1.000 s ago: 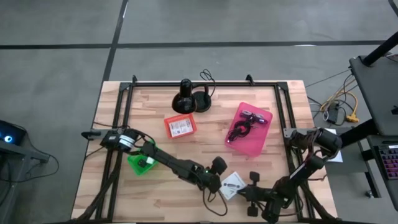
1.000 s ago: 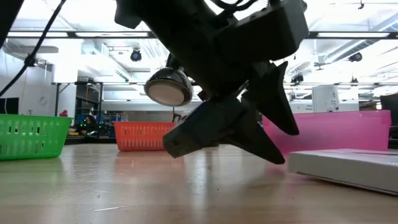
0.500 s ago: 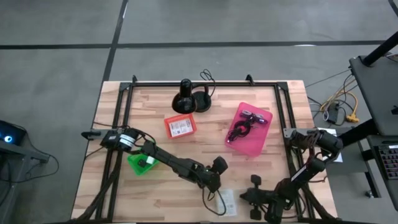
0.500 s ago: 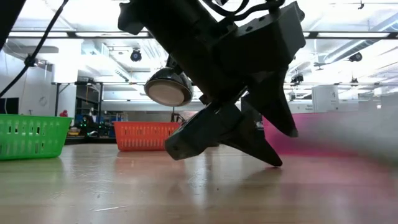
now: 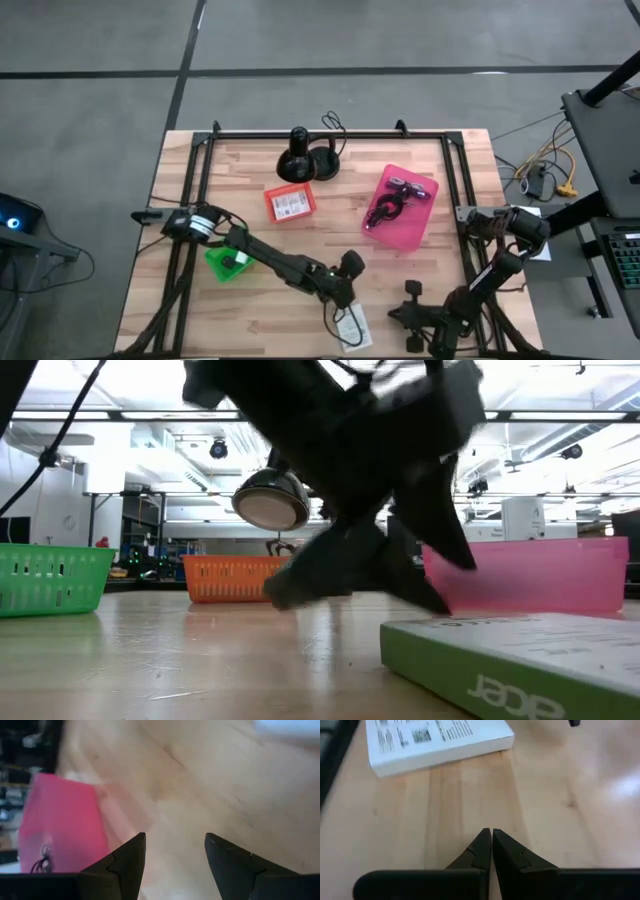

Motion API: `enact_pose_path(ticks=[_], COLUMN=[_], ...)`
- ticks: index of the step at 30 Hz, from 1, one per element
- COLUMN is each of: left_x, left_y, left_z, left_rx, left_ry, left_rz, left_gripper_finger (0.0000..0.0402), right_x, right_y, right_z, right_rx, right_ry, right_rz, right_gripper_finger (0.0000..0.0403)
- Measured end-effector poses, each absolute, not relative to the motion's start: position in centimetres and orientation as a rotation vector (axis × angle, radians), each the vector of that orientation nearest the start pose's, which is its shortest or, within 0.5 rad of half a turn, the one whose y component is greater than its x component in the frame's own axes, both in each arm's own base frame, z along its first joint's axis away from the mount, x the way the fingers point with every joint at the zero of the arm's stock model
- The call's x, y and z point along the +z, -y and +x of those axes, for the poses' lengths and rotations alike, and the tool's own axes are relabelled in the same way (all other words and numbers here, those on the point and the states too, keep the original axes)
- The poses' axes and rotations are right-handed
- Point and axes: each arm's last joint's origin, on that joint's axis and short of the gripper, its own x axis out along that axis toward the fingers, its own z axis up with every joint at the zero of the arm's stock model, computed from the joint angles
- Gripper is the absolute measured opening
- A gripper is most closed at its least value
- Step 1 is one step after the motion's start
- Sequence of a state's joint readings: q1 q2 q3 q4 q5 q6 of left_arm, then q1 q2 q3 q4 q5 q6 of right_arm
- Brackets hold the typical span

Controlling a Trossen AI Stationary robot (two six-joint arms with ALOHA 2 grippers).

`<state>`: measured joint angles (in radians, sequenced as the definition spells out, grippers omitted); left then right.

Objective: Pick and place items into bin
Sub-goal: Stack the card reader box on top of the card reader box in the orange bin

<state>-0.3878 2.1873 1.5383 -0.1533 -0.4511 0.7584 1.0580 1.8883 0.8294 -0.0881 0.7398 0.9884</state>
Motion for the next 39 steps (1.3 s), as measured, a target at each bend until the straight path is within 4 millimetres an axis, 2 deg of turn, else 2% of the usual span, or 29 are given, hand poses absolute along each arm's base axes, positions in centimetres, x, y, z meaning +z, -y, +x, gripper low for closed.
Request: enact_pose_path(ticks=[6, 15, 21, 27, 31, 39], left_x=[18.7, 22.4, 22.3, 21.0, 20.7, 20.7], left_y=[16.7, 19.4, 21.5, 21.3, 21.2, 21.5], left_z=[42.6, 39.7, 38.5, 37.9, 37.7, 37.4], left_rx=[-0.179, -0.239, -0.349, -0.334, -0.325, -0.333], left_ry=[-0.714, -0.672, -0.674, -0.735, -0.744, -0.744], left_rz=[0.853, 0.698, 0.640, 0.591, 0.592, 0.596], left_gripper_finger=[0.0189, 0.0189, 0.0189, 0.0189, 0.0189, 0.0189], right_x=[10.3, 13.8, 14.1, 13.5, 13.6, 14.3], right_y=[-27.7, -30.9, -31.0, -30.4, -30.3, -31.1], right_z=[17.0, 18.8, 19.2, 20.1, 20.6, 21.3], right_rx=[-0.041, 0.078, 0.087, 0.192, 0.232, 0.320], right_ry=[-0.598, -0.513, -0.510, -0.583, -0.586, -0.572], right_rz=[-0.103, -0.237, -0.257, -0.188, -0.227, -0.243], right_gripper_finger=[0.0008, 0.0009, 0.0009, 0.0024, 0.0061, 0.0163])
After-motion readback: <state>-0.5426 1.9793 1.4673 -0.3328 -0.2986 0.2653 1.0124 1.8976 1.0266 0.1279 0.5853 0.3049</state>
